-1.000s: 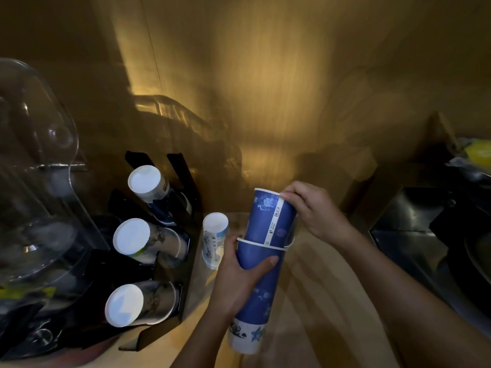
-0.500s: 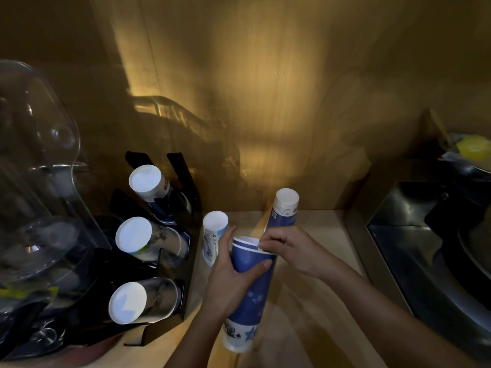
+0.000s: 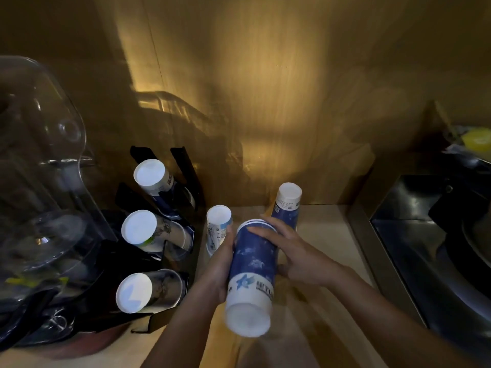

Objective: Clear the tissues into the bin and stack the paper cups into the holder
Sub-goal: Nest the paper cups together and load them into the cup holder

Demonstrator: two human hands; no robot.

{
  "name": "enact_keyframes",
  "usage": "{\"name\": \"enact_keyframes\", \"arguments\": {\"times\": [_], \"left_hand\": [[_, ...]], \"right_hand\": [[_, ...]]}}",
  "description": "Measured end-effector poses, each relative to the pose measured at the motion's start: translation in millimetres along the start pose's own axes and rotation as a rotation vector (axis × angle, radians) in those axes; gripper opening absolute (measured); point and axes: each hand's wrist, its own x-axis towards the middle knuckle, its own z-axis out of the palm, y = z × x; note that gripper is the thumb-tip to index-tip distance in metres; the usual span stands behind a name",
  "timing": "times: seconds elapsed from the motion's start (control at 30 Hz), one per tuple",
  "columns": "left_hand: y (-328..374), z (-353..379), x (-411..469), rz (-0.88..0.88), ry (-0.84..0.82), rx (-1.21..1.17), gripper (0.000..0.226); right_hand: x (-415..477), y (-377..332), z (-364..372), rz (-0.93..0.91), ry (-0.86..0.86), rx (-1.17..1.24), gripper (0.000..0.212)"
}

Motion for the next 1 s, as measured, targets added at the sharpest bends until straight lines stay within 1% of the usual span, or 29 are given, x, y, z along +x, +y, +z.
{"name": "enact_keyframes", "arguments": {"times": [0.07, 0.13, 0.17, 0.2, 0.27, 0.3, 0.37, 0.43, 0.47, 0.5, 0.57, 0.63, 0.7, 0.77, 0.87, 0.97, 1.0], "left_hand": [[3, 0, -4, 0.012, -0.004, 0.049, 0.054], [4, -2, -10, 0.132, 0.097, 0.163, 0.036], [6, -2, -12, 0.206, 0.161, 0.258, 0.032], [8, -1, -15, 0.272, 0.182, 0.392, 0.030], [13, 4, -19, 0.367, 0.163, 0.664, 0.030], [17, 7, -23, 0.394, 0.151, 0.712, 0.037], [26, 12, -30, 0.456, 0.130, 0.715, 0.051], [35, 16, -38, 0.494, 0.087, 0.719, 0.049], [38, 16, -40, 0.504, 0.100, 0.712, 0.049], [41, 16, -41, 0.510, 0.146, 0.693, 0.051], [49, 16, -46, 0.525, 0.310, 0.627, 0.045], [61, 15, -53, 0.573, 0.362, 0.614, 0.039], [75, 15, -62, 0.645, 0.334, 0.675, 0.044], [90, 12, -70, 0.714, 0.309, 0.696, 0.060], [115, 3, -81, 0.804, 0.398, 0.647, 0.068], [137, -8, -88, 0.849, 0.461, 0.644, 0.069], [143, -11, -90, 0.864, 0.473, 0.644, 0.069]], "right_hand": [[2, 4, 0, 0.018, 0.089, 0.067, 0.091], [5, 6, -3, 0.028, 0.175, 0.193, 0.090], [6, 6, -4, 0.018, 0.209, 0.235, 0.090], [8, 6, -4, 0.014, 0.234, 0.258, 0.088], [11, 6, -6, 0.047, 0.255, 0.318, 0.084], [12, 5, -7, 0.083, 0.262, 0.370, 0.082], [16, 1, -12, 0.139, 0.289, 0.472, 0.076], [22, -6, -18, 0.148, 0.300, 0.550, 0.068], [25, -10, -21, 0.134, 0.288, 0.583, 0.066], [30, -14, -23, 0.115, 0.271, 0.617, 0.065], [40, -21, -26, 0.087, 0.237, 0.682, 0.062], [52, -29, -27, 0.078, 0.231, 0.728, 0.060], [64, -40, -30, 0.067, 0.237, 0.732, 0.064], [79, -52, -33, 0.034, 0.232, 0.716, 0.063], [105, -72, -38, -0.027, 0.239, 0.678, 0.063], [133, -91, -40, -0.066, 0.253, 0.627, 0.065], [143, -96, -39, -0.075, 0.258, 0.606, 0.069]]}}
